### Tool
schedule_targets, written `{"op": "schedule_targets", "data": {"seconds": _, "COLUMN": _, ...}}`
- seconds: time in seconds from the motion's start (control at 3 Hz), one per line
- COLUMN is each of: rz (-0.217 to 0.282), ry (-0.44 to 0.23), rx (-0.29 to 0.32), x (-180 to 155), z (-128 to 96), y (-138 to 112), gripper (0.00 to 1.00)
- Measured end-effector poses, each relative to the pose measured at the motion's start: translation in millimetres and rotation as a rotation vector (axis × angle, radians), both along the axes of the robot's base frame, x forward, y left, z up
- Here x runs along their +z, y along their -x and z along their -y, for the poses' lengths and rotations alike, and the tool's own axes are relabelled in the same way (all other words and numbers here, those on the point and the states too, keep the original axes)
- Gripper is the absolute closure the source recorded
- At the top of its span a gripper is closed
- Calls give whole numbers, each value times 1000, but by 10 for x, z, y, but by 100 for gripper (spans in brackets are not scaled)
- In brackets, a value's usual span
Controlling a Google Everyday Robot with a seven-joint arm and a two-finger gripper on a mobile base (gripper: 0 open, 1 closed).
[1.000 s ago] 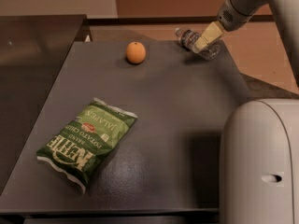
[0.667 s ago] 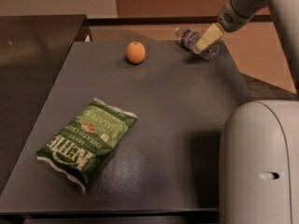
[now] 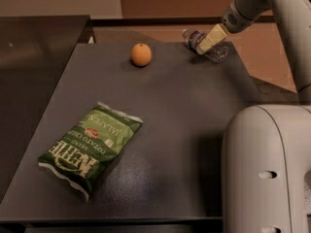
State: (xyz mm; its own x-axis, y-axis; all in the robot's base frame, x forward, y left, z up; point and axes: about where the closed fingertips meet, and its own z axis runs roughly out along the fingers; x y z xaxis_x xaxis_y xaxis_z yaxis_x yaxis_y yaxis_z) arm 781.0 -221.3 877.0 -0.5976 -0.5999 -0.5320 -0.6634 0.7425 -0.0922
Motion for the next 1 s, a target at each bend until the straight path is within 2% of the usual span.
{"op": "schedule_targets", "data": {"seconds": 0.67, "rz": -50, "ry": 30, "rx": -46, "x": -114, "z": -53, "y": -77, "gripper": 0}}
{"op": "schedule_targets", "data": {"seconds": 1.0, "rz": -100, "ry": 64, "rx": -76, "x": -206, "z": -65, "y": -55, "gripper": 0}}
